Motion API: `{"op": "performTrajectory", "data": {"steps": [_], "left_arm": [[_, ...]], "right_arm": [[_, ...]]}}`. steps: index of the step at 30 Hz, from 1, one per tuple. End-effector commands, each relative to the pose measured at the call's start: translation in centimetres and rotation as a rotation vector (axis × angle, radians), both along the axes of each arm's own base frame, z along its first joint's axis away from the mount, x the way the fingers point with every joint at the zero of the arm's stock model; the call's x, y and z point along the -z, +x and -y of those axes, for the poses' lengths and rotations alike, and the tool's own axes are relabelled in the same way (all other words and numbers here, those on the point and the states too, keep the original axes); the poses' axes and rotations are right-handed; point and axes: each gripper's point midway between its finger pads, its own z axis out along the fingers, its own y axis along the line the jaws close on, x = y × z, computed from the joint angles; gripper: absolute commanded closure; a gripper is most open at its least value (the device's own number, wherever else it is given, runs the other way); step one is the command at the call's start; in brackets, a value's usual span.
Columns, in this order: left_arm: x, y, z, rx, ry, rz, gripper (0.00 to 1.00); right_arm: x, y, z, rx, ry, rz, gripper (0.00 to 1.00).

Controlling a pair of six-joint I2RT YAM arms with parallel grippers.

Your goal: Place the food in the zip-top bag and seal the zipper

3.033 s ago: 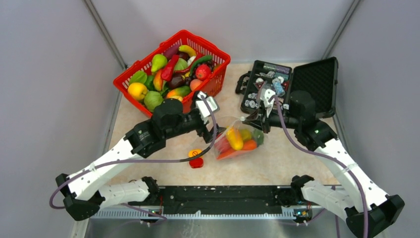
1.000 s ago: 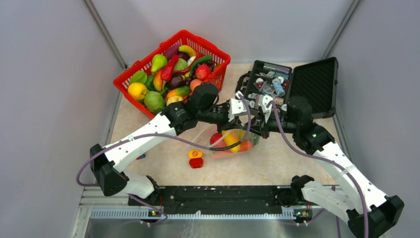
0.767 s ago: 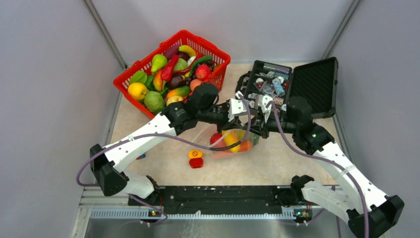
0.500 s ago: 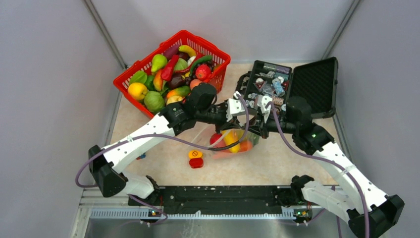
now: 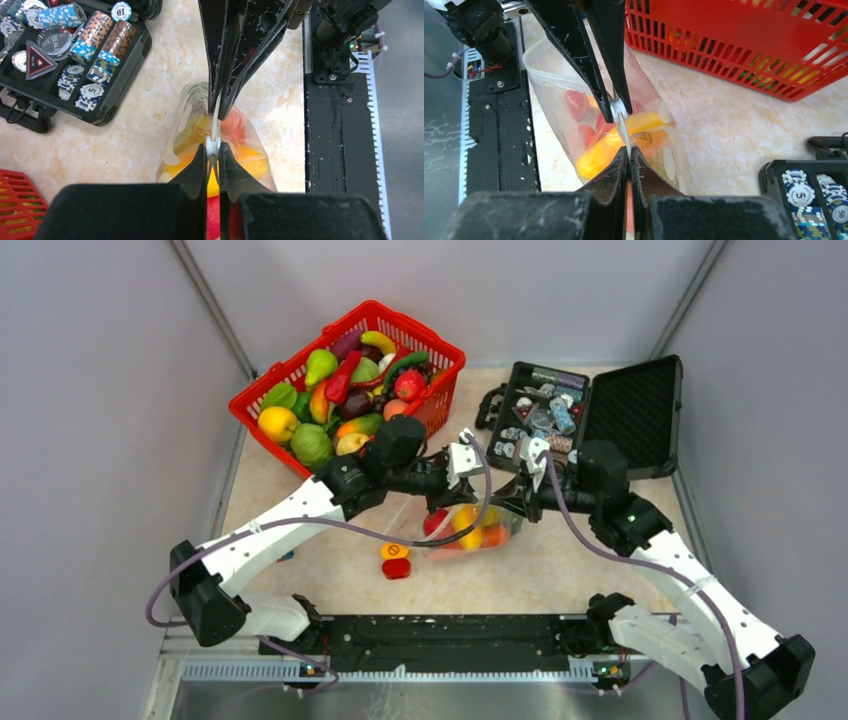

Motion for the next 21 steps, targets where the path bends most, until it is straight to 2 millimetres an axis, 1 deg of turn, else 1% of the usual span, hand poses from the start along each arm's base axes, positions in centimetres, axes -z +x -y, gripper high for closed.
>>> {"op": "performTrajectory", "data": {"steps": [1,3,4,6,8,10,15,18,20,21], "left_arm": [[-2.3,-0.2,-0.6,-0.027,-0.089,0.0,1.0],[-2.8,-0.6,-0.1,0.0,-0.113,-0.017,1.0],[-3.0,-0.7,0.1,0.011,-0.119,-0.024,1.0],[-3.2,-0.7,0.5,0.026,-0.122,-0.037,1.0],[-3.4,-0.8,0.8,0.035,-0.127,-0.045,1.0],[-3.7,-0.8,0.9,0.041,-0.138,-0.047,1.0],[-3.9,-0.9,1.2,0.05,-0.15,-0.049,1.0],[-3.9,-1.0,1.2,0.053,-0.151,-0.054,1.0],[-3.9,-1.0,1.2,0.051,-0.15,-0.056,1.0],[-3.9,-1.0,1.1,0.05,-0.15,-0.056,1.0]], "right_arm": [[-1.7,-0.4,-0.4,-0.039,0.049,0.074,0.94],[-1.7,-0.6,-0.5,-0.062,0.054,0.083,0.68],[-1.9,-0.8,-0.6,-0.075,0.056,0.093,0.63],[-2.2,-0.2,-0.4,-0.05,0.051,0.119,0.54],[-2.3,0.0,-0.3,-0.052,0.031,0.15,0.48],[-2.2,-0.1,-0.3,-0.08,0.001,0.166,0.45],[-2.2,0.3,-0.9,-0.125,-0.021,0.162,0.45],[-2.5,0.2,-1.5,-0.156,0.011,0.174,0.49],[-2.5,0.2,-1.7,-0.165,0.02,0.17,0.56],[-2.5,0.2,-1.7,-0.171,0.02,0.163,0.58]]}}
